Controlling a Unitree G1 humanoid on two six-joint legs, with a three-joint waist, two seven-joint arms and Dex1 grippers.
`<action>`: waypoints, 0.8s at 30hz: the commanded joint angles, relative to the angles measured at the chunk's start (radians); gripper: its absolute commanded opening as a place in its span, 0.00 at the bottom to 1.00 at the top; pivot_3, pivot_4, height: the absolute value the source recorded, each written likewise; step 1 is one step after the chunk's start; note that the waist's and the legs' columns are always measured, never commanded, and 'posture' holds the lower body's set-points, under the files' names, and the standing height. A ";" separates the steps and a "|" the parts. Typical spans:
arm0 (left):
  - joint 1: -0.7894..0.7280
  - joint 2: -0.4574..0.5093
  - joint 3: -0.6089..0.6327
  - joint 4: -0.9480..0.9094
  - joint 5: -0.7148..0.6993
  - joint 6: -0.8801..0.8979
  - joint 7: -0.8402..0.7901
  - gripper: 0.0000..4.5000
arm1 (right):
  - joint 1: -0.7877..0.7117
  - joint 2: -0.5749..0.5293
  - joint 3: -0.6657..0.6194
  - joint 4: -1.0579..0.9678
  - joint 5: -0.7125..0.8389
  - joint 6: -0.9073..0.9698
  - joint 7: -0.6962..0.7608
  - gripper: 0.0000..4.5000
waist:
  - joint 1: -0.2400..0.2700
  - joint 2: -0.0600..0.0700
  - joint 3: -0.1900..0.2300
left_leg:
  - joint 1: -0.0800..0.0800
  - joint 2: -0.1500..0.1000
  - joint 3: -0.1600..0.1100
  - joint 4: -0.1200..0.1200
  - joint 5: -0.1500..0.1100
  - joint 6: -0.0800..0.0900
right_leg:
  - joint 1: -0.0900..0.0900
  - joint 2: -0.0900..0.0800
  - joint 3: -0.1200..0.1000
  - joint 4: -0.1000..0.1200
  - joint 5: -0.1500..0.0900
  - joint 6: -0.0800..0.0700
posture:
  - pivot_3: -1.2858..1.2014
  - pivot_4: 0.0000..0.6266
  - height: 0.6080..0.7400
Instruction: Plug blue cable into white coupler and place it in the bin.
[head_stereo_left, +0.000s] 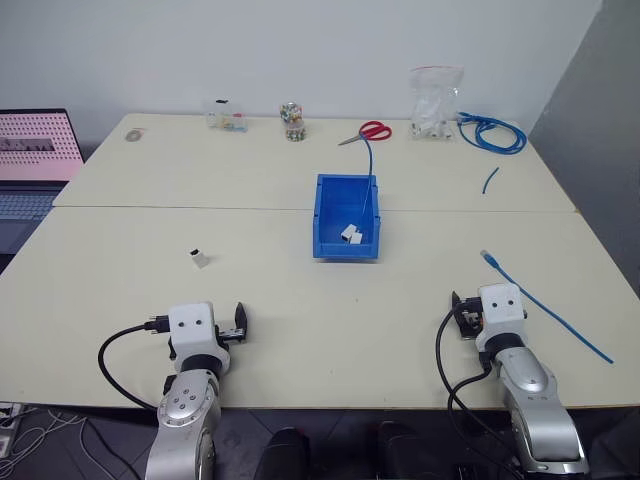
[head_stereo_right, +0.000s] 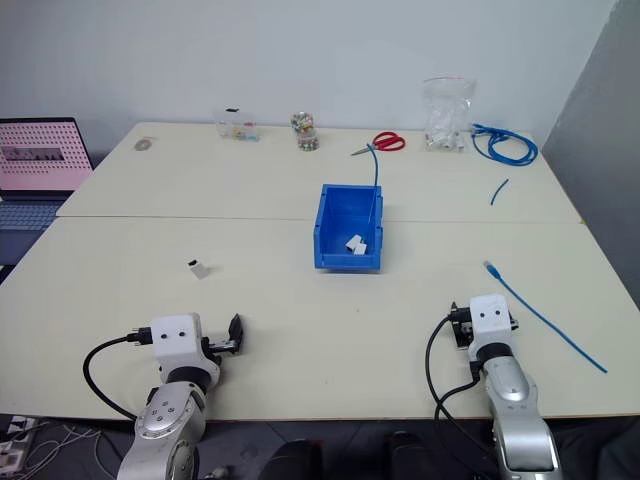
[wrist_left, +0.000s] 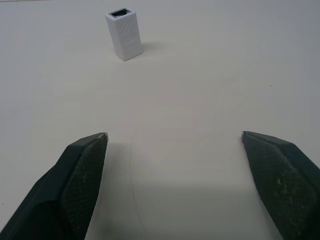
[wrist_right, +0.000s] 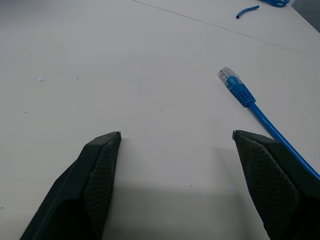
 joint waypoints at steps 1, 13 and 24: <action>0.002 0.008 -0.019 -0.023 0.001 -0.015 -0.018 1.00 | 0.006 -0.006 -0.028 -0.025 0.008 0.002 -0.002 0.84 | 0.000 0.000 0.000 | 0.000 0.000 0.000 0.000 0.000 0.000 | 0.000 0.000 0.000 0.000 0.000 0.000 | 0.52 0.24 1.00; 0.001 0.012 -0.037 -0.025 -0.007 0.000 -0.038 1.00 | 0.031 -0.022 -0.040 -0.079 0.004 0.018 0.008 0.84 | 0.000 0.000 0.000 | 0.000 0.000 0.000 0.000 0.000 0.000 | 0.000 0.000 0.000 0.000 0.000 0.000 | 0.52 0.24 1.00; -0.335 0.218 -0.350 0.018 -0.145 0.031 -0.562 1.00 | 0.049 -0.214 -0.206 -0.126 0.102 0.083 0.197 0.84 | 0.011 0.002 0.003 | -0.002 -0.003 0.000 0.001 0.000 0.000 | 0.000 0.000 -0.002 0.000 -0.001 -0.002 | 0.52 0.24 1.00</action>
